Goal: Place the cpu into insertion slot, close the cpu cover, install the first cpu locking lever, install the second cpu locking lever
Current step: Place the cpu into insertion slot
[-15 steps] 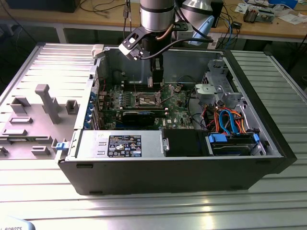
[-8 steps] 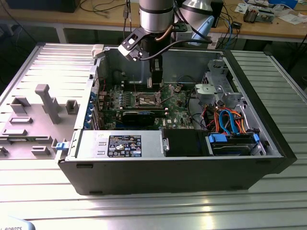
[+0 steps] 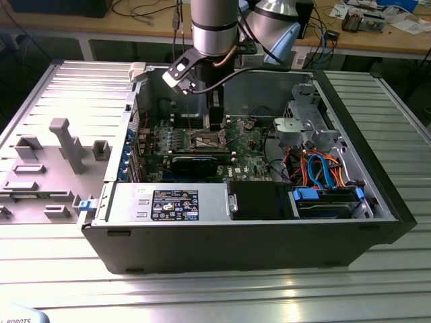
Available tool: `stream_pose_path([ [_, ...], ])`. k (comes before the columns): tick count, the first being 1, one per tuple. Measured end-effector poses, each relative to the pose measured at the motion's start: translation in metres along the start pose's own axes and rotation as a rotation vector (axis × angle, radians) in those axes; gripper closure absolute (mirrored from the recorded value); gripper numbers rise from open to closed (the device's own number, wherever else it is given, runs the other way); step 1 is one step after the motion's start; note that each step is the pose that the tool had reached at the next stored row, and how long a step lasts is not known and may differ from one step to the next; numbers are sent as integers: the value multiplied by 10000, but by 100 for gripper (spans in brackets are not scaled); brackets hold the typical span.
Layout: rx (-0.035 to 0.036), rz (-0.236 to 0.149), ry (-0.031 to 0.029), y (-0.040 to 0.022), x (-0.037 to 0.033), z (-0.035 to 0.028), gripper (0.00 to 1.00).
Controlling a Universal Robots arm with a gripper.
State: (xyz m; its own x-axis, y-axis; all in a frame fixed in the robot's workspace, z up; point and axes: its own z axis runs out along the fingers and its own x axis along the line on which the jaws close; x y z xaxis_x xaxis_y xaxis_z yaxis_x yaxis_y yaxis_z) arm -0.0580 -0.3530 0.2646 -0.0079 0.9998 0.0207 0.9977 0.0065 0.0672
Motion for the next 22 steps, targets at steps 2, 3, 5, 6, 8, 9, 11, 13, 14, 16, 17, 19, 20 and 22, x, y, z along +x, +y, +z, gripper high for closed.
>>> stream_pose_path([
  [2,-2,1,2,-8,22,50,46],
  [3,-1,0,2,-11,22,72,46],
  [5,0,-1,0,-13,21,83,46],
  [6,1,-1,-3,-13,21,83,46],
  [8,0,0,0,-16,21,122,46],
  [9,0,0,0,-16,21,122,46],
  [11,0,0,1,-16,21,123,46],
  [13,0,1,0,-16,21,123,46],
  [14,0,0,0,-16,20,129,46],
  [16,0,0,0,-17,20,136,46],
  [17,0,1,0,-17,20,137,46],
  [19,0,0,0,-17,20,142,46],
  [20,0,0,1,-17,20,143,46],
  [22,0,0,0,-17,20,145,46],
])
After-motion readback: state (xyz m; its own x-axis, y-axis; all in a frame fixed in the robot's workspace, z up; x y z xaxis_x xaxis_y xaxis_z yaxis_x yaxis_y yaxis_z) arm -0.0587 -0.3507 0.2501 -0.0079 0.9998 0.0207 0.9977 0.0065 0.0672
